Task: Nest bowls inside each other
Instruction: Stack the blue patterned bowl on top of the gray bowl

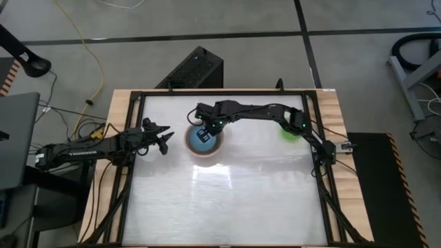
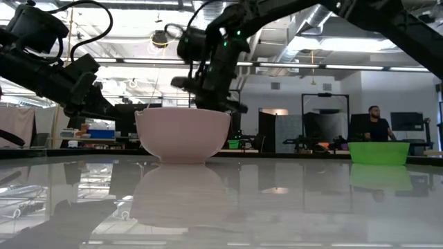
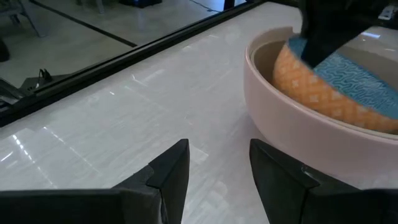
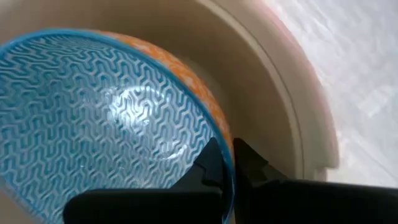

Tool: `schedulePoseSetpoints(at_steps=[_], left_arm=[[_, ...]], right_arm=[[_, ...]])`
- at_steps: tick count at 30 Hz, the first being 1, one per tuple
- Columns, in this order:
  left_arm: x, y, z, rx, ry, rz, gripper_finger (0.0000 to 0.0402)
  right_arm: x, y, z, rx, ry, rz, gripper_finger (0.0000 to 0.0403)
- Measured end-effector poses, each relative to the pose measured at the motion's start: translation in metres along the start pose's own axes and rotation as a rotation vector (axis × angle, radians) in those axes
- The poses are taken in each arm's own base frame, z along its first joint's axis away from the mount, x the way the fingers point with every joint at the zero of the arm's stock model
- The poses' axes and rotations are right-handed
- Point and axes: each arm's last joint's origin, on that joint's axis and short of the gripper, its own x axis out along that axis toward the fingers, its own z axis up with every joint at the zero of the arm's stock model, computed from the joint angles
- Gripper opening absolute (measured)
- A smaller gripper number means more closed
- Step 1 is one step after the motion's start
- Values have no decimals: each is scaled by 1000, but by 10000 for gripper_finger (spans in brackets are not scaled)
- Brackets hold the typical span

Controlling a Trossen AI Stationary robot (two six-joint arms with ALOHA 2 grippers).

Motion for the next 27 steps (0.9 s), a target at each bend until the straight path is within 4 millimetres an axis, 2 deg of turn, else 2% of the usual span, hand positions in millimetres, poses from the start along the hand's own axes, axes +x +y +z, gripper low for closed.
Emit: schedulePoseSetpoints(at_steps=[11, 22, 27], left_arm=[[0, 0, 0, 0, 0, 0, 158], [0, 0, 0, 0, 0, 0, 158], [0, 0, 0, 0, 0, 0, 158]], right_arm=[[1, -1, -1, 14, 10, -9, 19], [0, 1, -2, 9, 13, -5, 170], [-9, -1, 3, 15, 23, 15, 212]])
